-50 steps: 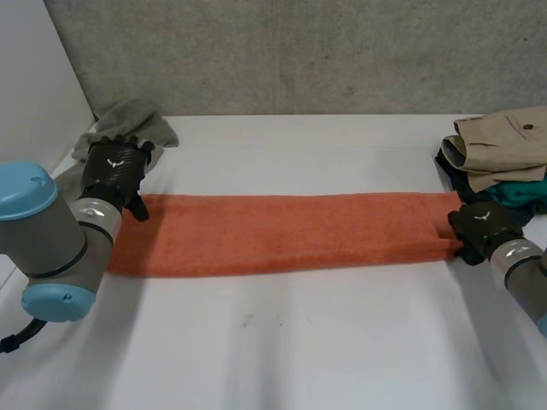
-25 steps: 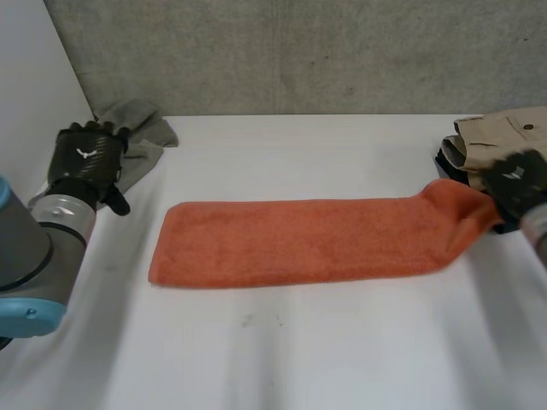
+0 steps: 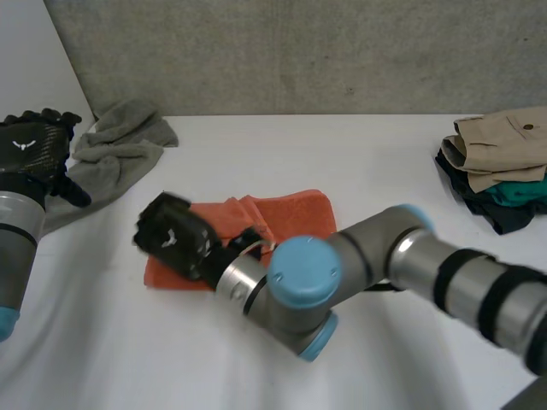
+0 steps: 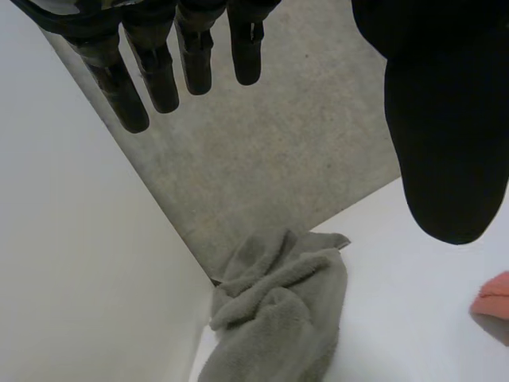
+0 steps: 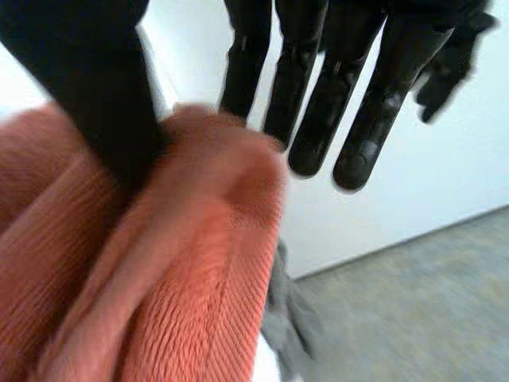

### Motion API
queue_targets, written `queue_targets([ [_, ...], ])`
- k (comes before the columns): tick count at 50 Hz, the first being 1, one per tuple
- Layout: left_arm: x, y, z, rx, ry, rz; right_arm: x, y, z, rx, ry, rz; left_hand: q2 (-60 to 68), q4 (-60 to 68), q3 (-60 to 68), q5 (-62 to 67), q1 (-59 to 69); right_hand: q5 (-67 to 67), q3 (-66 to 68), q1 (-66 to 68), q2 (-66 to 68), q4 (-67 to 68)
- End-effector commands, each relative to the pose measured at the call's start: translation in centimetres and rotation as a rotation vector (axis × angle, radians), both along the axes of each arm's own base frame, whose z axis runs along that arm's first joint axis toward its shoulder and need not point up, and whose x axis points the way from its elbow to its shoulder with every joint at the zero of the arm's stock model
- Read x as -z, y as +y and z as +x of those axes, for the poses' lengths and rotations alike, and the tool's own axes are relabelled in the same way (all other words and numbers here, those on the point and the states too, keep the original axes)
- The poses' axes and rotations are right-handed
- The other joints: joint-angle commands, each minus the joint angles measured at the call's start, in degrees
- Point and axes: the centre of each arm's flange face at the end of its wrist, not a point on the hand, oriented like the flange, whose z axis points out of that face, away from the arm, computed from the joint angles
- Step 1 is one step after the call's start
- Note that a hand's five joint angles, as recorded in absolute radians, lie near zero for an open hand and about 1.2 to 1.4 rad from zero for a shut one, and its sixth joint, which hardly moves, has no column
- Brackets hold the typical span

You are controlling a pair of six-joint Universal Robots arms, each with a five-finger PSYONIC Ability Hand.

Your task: Fold the laundry.

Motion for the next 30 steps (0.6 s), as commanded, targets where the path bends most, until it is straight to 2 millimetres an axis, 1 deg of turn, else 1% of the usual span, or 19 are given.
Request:
queue_targets([
  [1,1.0,0.0,-1.4,0.055,-0.007,0.030,-0.3,0.8,-0.4,0.036,0.009,0.020,0.25,0.74,0.05,0.91,1.11,-55.96,-56.55,-45.78,-55.84,-56.67],
  [2,1.1,0.1,-1.7,0.069,-0.008,0.033,-1.1,0.5,-0.6,0.074,-0.002,0.022,0.25,0.74,0.05,0.91,1.11,-55.96,-56.55,-45.78,-55.84,-56.67],
  [3,1.1,0.3,-2.2,0.087,-0.008,0.031,-2.5,-0.1,-1.4,0.147,-0.023,0.037,0.25,0.74,0.05,0.91,1.11,-55.96,-56.55,-45.78,-55.84,-56.67],
  [6,0.9,1.1,-4.2,0.164,-0.006,0.024,-4.0,-1.7,-3.1,0.280,-0.064,0.120,0.08,0.57,-0.12,0.74,0.94,-55.96,-56.55,-45.78,-55.84,-56.67],
  [7,0.9,1.3,-4.7,0.183,-0.008,0.023,-4.5,-3.1,-4.7,0.364,-0.097,0.203,0.08,0.57,-0.12,0.74,0.94,-55.96,-56.55,-45.78,-55.84,-56.67],
  [9,1.4,2.0,-6.0,0.230,-0.010,0.034,-5.6,-4.4,-6.5,0.435,-0.152,0.285,0.08,0.57,-0.12,0.74,0.94,-55.96,-56.55,-45.78,-55.84,-56.67],
  [10,1.6,2.2,-6.4,0.244,-0.011,0.040,-6.2,-4.8,-7.3,0.459,-0.175,0.322,0.08,0.57,-0.12,0.74,0.94,-55.96,-56.55,-45.78,-55.84,-56.67],
  [11,1.7,2.4,-6.8,0.258,-0.012,0.043,-7.0,-5.2,-8.9,0.491,-0.198,0.395,0.08,0.57,-0.12,0.74,0.94,-55.96,-56.55,-45.78,-55.84,-56.67],
  [12,1.9,2.6,-7.2,0.273,-0.014,0.049,-7.2,-5.5,-9.7,0.505,-0.200,0.429,0.08,0.57,-0.12,0.74,0.94,-55.96,-56.55,-45.78,-55.84,-56.67],
  [13,2.3,3.2,-8.2,0.307,-0.017,0.060,-7.4,-5.6,-10.5,0.519,-0.195,0.460,0.08,0.57,-0.12,0.74,0.94,-55.96,-56.55,-45.78,-55.84,-56.67],
  [14,2.6,3.6,-8.8,0.328,-0.021,0.067,-7.3,-5.8,-11.2,0.535,-0.183,0.491,0.08,0.57,-0.12,0.74,0.94,-55.96,-56.55,-45.78,-55.84,-56.67],
  [15,3.0,3.9,-9.4,0.348,-0.023,0.078,-6.5,-6.2,-12.3,0.570,-0.144,0.547,0.08,0.57,-0.12,0.74,0.94,-55.96,-56.55,-45.78,-55.84,-56.67],
  [16,3.3,4.2,-9.9,0.368,-0.028,0.086,-6.0,-6.3,-12.9,0.589,-0.121,0.572,0.25,0.74,0.05,0.91,1.11,-55.96,-56.55,-45.78,-55.84,-56.67],
  [17,4.2,5.0,-11.0,0.415,-0.036,0.108,-5.5,-6.4,-13.4,0.607,-0.099,0.597,0.58,1.08,0.38,1.24,1.44,-55.96,-56.55,-45.78,-55.84,-56.67],
  [19,4.8,5.5,-12.0,0.457,-0.044,0.121,-4.3,-6.2,-14.4,0.645,-0.034,0.652,0.75,1.25,0.55,1.41,1.61,-54.24,-54.83,-44.06,-54.12,-54.95],
  [21,5.9,5.9,-12.9,0.493,-0.059,0.147,-3.7,-5.9,-14.8,0.660,-0.001,0.672,0.92,1.41,0.72,1.58,1.78,-51.68,-52.27,-41.50,-51.56,-52.39],
  [25,7.6,5.7,-13.6,0.506,-0.075,0.186,-2.1,-5.4,-15.4,0.682,0.060,0.702,1.26,1.75,1.05,1.92,2.12,-47.48,-48.07,-37.29,-47.35,-48.18],
  [27,8.0,5.5,-13.7,0.506,-0.085,0.194,-1.2,-5.4,-15.5,0.688,0.082,0.716,1.26,1.75,1.06,1.92,2.12,-41.62,-42.21,-31.44,-41.50,-42.33],
  [30,8.8,5.0,-14.0,0.504,-0.121,0.197,-0.7,-5.4,-15.5,0.692,0.095,0.724,1.43,1.92,1.22,2.09,2.29,-38.06,-38.65,-27.87,-37.94,-38.77],
])
